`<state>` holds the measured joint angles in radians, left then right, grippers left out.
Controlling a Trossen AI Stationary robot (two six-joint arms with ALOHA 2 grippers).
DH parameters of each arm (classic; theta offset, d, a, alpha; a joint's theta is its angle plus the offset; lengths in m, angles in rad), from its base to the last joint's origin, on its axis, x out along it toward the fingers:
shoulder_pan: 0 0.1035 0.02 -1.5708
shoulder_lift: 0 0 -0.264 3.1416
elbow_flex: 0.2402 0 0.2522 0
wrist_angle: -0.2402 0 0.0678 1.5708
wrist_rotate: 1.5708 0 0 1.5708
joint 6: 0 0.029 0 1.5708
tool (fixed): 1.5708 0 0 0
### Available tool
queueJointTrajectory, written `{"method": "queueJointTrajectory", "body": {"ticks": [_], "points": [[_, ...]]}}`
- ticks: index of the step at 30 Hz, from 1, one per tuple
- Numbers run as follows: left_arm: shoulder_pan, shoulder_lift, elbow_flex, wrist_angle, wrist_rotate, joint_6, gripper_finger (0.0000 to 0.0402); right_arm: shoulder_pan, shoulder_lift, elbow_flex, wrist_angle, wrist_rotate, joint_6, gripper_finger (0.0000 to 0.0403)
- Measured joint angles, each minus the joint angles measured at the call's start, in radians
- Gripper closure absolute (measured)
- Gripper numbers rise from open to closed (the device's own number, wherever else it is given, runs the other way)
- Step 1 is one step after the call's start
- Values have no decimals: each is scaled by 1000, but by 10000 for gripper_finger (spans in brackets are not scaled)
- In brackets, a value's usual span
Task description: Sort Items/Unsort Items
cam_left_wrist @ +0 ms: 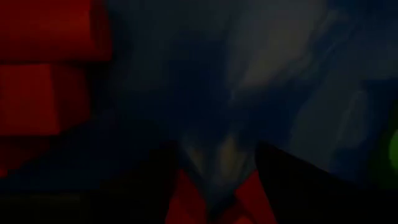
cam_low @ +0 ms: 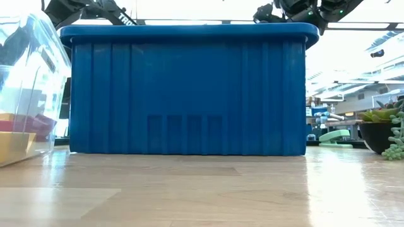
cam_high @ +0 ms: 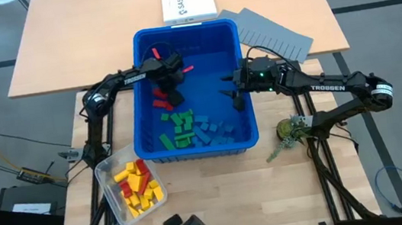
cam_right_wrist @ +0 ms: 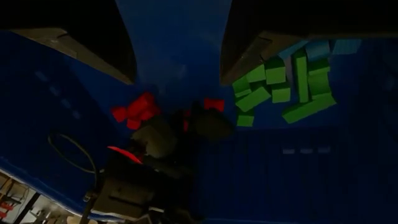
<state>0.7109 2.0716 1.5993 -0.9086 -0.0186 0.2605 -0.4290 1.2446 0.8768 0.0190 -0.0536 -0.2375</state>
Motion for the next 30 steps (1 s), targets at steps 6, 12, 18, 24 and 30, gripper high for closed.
{"method": "queueJointTrajectory", "body": {"ticks": [6, 12, 18, 24, 30], "points": [[-18, 0, 43, -58, -158, 39, 174, 0, 0, 0, -2, 0, 0, 174], [-19, -3, 99, -191, -208, 192, 174, 0, 0, 0, -17, 0, 0, 174], [-29, -3, 95, -270, -208, 330, 174, 0, 0, 0, -23, 0, 8, 174], [-29, -5, 22, -147, -271, 427, 174, 0, 0, 0, -48, 0, 8, 174], [-30, -2, -44, -34, -305, 472, 176, 2, 0, 0, -74, 0, 9, 174]]}}
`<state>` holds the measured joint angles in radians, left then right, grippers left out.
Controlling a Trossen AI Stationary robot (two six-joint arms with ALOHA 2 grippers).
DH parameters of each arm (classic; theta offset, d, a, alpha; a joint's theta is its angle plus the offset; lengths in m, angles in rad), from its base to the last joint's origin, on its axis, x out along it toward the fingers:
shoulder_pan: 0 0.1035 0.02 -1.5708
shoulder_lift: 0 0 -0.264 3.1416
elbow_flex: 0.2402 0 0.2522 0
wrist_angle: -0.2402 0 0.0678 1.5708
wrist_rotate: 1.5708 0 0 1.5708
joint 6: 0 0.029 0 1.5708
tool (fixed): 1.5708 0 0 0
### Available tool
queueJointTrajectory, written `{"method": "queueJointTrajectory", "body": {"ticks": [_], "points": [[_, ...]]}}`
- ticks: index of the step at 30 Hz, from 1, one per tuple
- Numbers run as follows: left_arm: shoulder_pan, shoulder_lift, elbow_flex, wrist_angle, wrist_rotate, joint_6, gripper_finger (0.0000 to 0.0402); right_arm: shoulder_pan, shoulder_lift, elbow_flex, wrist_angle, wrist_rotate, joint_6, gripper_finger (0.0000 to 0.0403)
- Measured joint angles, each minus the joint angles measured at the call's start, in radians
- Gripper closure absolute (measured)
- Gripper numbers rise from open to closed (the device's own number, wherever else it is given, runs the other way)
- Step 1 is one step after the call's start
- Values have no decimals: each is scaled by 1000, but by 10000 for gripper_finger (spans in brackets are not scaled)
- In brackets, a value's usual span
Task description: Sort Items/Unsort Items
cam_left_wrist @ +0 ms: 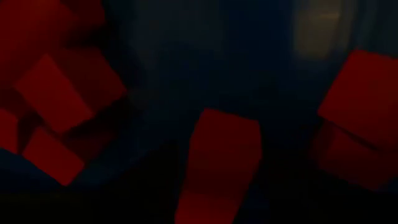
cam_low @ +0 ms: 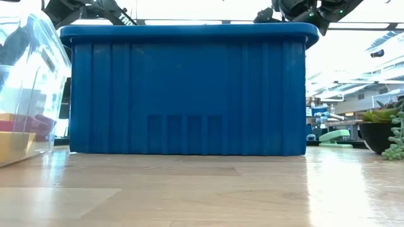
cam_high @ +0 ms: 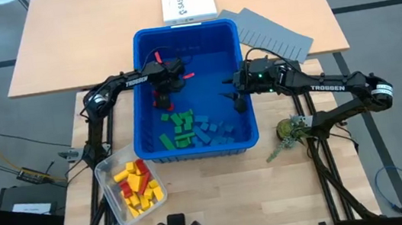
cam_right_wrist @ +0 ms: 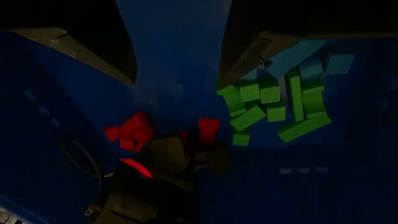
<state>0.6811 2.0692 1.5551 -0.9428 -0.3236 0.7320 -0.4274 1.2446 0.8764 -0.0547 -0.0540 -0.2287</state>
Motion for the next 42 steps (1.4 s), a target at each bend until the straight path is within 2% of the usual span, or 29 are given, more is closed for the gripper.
{"method": "queueJointTrajectory", "body": {"ticks": [4, 9, 14, 20, 30, 42], "points": [[-1, -1, -9, 13, 15, 1, 201, 0, 0, 0, -2, 0, 0, 174], [-6, -2, -9, 8, -10, -14, 261, 0, 0, 0, -2, 0, -2, 174], [-23, -2, 18, -14, 3, -98, 261, 0, 0, 0, -7, 0, -1, 174], [-48, -29, 127, -55, 18, -146, 261, -1, 0, 0, -17, 7, 0, 174], [-159, -234, 300, -47, 14, -243, 261, -1, 0, 0, -16, 0, 53, 174], [-366, -545, 305, -135, 12, -468, 261, 0, 0, 0, -20, 1, 77, 174]]}}
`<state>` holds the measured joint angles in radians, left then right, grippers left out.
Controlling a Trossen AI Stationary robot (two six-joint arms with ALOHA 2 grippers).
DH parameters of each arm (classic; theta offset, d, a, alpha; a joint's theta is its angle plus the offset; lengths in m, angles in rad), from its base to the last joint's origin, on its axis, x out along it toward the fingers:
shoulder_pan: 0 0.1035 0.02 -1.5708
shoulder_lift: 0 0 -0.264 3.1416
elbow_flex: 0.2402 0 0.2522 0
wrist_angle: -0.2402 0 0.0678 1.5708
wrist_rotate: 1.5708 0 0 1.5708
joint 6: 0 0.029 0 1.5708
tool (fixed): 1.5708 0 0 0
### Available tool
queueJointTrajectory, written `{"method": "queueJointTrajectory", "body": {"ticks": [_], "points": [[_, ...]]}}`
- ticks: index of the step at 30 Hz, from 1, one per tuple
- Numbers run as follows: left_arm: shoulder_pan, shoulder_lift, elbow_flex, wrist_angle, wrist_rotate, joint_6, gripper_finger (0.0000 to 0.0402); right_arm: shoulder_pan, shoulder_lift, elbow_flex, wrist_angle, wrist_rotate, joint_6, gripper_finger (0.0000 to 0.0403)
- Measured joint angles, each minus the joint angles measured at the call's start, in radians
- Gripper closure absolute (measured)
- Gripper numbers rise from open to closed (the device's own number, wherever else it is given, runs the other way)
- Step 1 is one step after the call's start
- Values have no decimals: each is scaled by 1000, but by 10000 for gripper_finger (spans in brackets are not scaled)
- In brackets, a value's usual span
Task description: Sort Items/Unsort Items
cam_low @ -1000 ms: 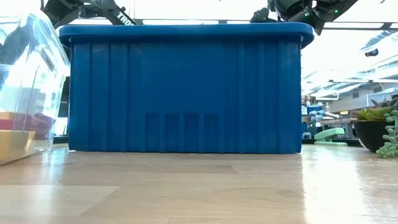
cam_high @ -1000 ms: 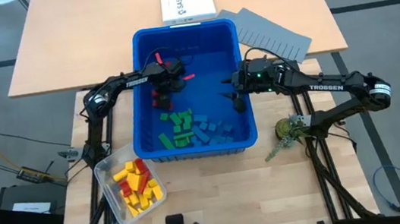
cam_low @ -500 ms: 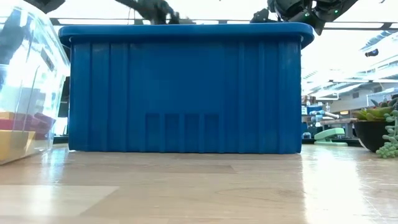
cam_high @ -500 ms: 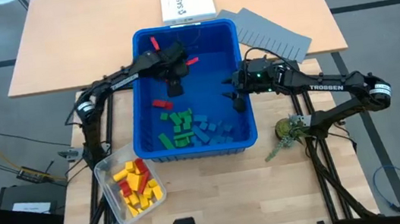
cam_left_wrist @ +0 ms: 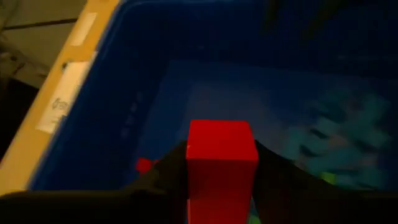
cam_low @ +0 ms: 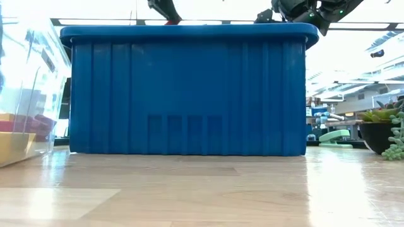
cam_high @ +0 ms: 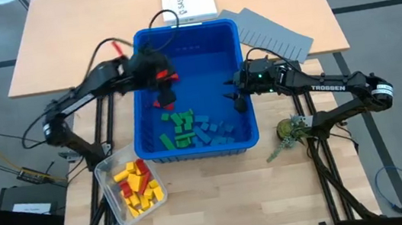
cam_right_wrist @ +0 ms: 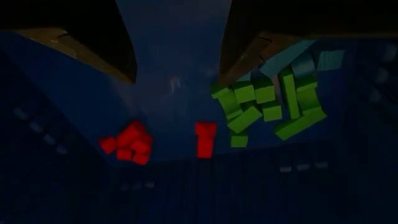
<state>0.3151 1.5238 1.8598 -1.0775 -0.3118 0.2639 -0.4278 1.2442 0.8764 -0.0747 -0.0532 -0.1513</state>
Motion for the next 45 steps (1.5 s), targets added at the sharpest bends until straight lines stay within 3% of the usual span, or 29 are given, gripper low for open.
{"method": "queueJointTrajectory", "body": {"ticks": [9, 15, 24, 35, 45], "points": [[-230, -136, 0, -214, -15, -255, 261, 0, 0, 0, 0, 6, -7, 174], [-426, -187, -5, -348, -143, -503, 261, 0, 0, 0, 2, 14, -7, 174], [-680, -266, -207, -419, -263, -915, 261, 0, 0, 0, 2, 14, -8, 174], [-919, -355, -525, -389, -127, -1338, 261, 0, 0, 0, 0, 6, -1, 174], [-985, -367, -723, -385, 11, -1546, 259, 0, 0, 0, 2, -19, 0, 174]]}}
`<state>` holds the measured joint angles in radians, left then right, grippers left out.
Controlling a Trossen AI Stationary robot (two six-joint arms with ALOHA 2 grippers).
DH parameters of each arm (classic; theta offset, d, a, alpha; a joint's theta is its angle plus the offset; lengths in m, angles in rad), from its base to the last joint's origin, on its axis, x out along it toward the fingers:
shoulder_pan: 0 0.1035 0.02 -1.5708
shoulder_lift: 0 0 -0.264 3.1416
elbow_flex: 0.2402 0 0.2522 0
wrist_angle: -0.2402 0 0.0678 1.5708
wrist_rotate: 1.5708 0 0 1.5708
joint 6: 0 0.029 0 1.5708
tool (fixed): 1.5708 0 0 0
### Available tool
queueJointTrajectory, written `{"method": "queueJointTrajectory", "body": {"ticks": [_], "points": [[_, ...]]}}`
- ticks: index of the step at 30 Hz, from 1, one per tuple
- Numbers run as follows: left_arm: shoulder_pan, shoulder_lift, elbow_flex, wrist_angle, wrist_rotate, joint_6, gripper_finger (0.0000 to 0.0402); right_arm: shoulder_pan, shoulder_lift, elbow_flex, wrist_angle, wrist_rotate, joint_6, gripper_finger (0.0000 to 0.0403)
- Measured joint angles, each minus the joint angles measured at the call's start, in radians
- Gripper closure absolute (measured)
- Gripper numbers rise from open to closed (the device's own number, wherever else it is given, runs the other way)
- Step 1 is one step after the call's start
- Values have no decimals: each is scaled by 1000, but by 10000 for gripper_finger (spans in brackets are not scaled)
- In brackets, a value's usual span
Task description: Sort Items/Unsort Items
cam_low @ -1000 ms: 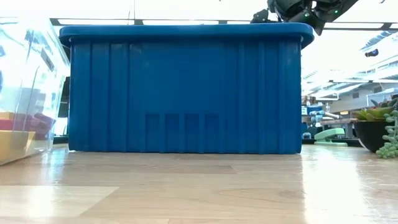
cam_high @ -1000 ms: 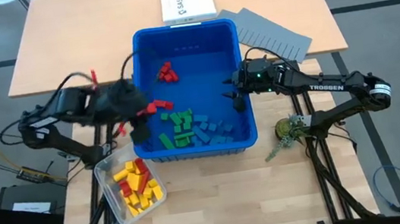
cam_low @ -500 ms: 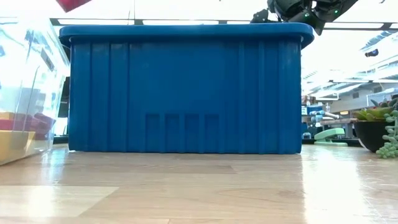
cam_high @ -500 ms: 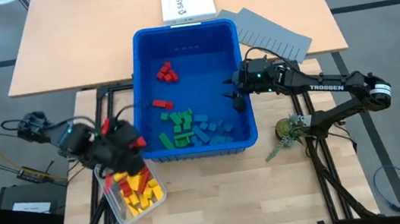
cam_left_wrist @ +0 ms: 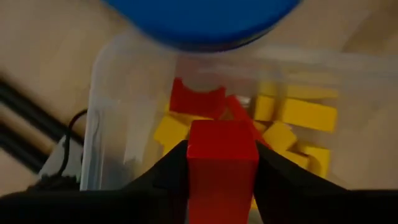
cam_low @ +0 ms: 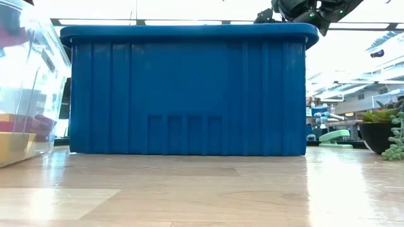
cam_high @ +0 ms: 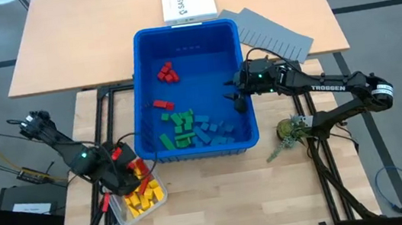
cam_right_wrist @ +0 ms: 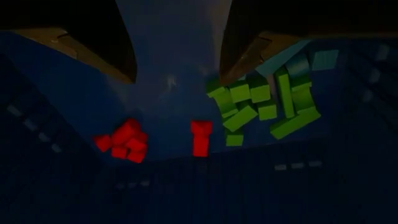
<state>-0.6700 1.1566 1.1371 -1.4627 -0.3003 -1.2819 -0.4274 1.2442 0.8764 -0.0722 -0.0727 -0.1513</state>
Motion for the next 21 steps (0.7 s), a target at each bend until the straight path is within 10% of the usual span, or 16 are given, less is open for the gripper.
{"method": "queueJointTrajectory", "body": {"ticks": [12, 21], "points": [[29, 0, 61, -25, 20, -39, 117, 0, 0, 0, 3, 0, 0, 174], [109, 0, 276, -19, -312, 43, 118, 0, 0, 0, 17, 0, 0, 174]]}}
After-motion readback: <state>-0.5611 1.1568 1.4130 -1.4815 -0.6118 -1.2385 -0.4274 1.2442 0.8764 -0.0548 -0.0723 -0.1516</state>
